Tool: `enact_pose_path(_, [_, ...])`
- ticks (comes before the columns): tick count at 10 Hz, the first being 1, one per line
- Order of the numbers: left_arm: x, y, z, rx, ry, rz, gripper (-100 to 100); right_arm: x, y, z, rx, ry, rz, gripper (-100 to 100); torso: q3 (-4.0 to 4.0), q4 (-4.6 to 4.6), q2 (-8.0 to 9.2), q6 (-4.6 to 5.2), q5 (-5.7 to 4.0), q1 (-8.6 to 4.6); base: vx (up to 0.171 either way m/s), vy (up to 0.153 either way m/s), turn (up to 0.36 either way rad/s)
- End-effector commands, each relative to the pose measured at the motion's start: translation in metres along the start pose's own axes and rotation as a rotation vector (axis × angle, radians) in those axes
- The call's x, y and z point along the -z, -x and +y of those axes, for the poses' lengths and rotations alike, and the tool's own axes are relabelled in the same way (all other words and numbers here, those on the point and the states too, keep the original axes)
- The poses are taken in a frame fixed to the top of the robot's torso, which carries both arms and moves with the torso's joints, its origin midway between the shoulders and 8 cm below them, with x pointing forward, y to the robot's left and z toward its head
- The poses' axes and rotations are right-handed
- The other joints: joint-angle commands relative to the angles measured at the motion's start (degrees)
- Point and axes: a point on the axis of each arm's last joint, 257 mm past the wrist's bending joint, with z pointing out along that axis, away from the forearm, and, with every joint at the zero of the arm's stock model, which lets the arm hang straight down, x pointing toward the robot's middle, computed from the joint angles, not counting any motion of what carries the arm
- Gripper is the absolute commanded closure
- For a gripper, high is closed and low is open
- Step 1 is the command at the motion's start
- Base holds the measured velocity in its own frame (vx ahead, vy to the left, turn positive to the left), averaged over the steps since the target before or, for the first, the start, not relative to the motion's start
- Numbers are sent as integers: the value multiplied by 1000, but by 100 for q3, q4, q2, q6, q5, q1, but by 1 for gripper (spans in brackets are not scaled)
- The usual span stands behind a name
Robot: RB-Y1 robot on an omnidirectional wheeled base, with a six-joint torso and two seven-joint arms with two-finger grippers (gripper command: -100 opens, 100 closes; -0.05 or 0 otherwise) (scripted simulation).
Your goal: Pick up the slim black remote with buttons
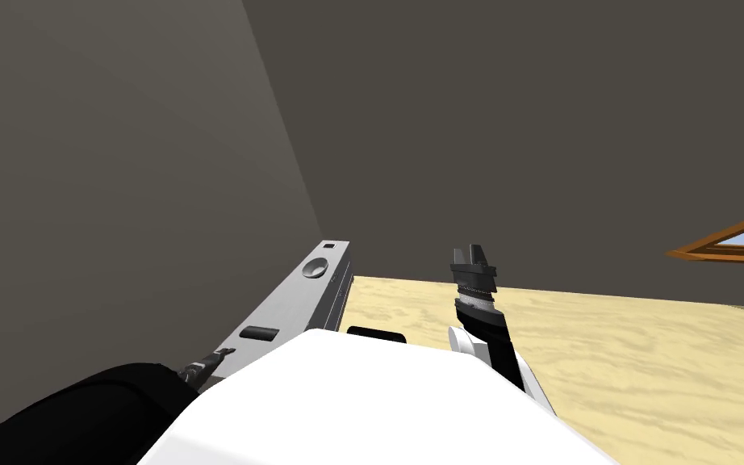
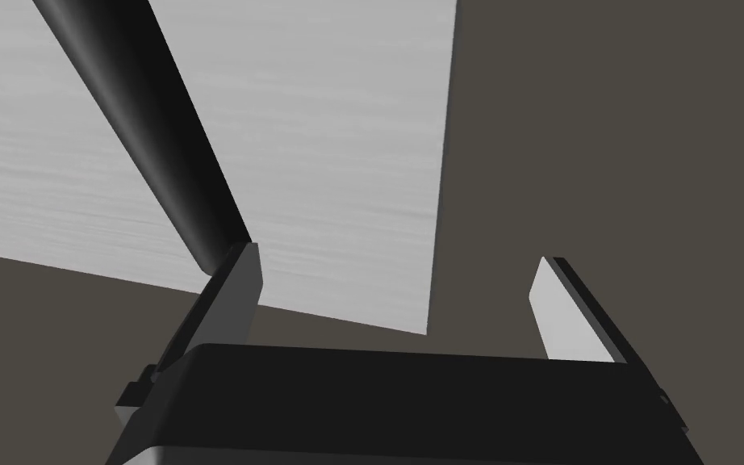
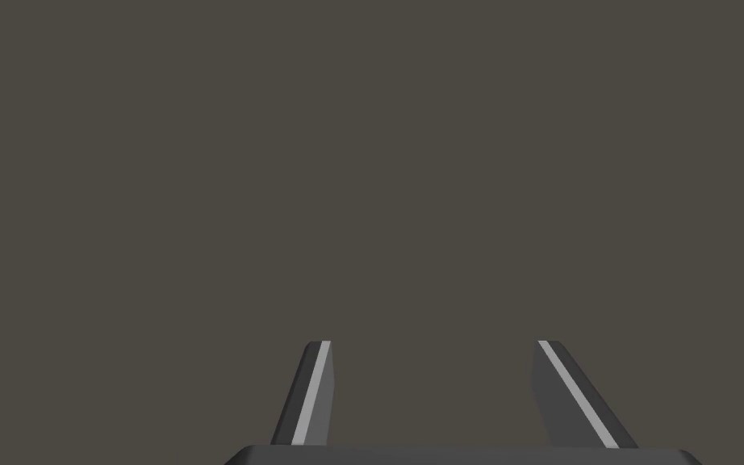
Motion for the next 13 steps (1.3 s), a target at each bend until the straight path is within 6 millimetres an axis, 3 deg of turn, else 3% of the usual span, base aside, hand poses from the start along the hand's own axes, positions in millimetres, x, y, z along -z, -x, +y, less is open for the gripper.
enact_pose_path(1, [0, -1, 13, 10, 25, 21, -100, 0, 0, 0, 0, 0, 0, 0, 0, 0, 0, 0, 0, 0, 90, -12, -52])
enact_pose_path(2, [1, -2, 31, 17, 67, 50, -100, 0, 0, 0, 0, 0, 0, 0, 2, 1, 4, -3, 0, 5, 115, 5, -114])
enact_pose_path(3, [1, -2, 31, 20, 65, 52, -100, 0, 0, 0, 0, 0, 0, 0, 0, 0, -1, -1, 2, 10, 95, 17, -69])
enact_pose_path(5, [6, -6, 60, 31, 129, 110, -100, 0, 0, 0, 0, 0, 0, 0, -1, 0, -3, 1, 3, 14, 144, -4, -175])
enact_pose_path(8, [9, -9, 75, 53, 157, 140, -100, 0, 0, 0, 0, 0, 0, 0, -3, -1, -4, -1, 1, 3, 104, -6, -59])
enact_pose_path(13, [19, -31, 128, 105, 254, 256, -100, 0, 0, 0, 0, 0, 0, 0, -5, -2, -8, -4, 2, 8, 128, 10, -108])
